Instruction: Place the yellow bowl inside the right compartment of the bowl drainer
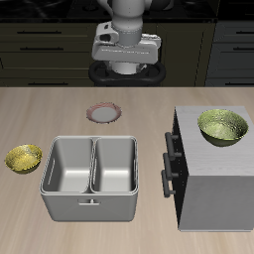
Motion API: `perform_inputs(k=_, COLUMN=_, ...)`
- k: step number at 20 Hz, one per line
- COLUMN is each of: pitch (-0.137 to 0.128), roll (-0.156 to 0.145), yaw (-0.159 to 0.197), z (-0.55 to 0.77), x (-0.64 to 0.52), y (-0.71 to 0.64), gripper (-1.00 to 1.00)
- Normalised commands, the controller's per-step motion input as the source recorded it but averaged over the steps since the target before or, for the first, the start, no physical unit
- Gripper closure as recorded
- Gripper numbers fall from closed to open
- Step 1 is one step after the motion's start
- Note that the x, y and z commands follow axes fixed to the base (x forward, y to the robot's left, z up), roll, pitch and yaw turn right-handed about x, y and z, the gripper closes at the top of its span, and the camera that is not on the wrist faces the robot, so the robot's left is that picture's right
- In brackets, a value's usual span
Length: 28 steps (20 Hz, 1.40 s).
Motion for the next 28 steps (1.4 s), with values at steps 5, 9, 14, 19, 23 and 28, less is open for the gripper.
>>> perform_inputs(k=5, pitch=-0.014, roll=-0.012, yaw=-0.011, z=0.10, x=0.03, y=-0.31, gripper=-1.00)
perform_inputs(k=9, pitch=-0.019, roll=0.009, yaw=-0.004, z=0.12, x=0.04, y=-0.37, gripper=-1.00)
perform_inputs(k=14, pitch=-0.039, roll=-0.007, yaw=-0.002, z=0.18, x=0.03, y=-0.53, gripper=-1.00)
perform_inputs(k=19, pitch=-0.039, roll=-0.031, yaw=-0.017, z=0.17, x=0.07, y=-0.57, gripper=-1.00)
perform_inputs(k=23, pitch=-0.027, roll=-0.081, yaw=-0.033, z=0.14, x=0.04, y=-0.68, gripper=-1.00)
perform_inputs(k=28, pitch=-0.013, roll=-0.066, yaw=0.001, z=0.08, x=0.02, y=-0.57, gripper=-1.00)
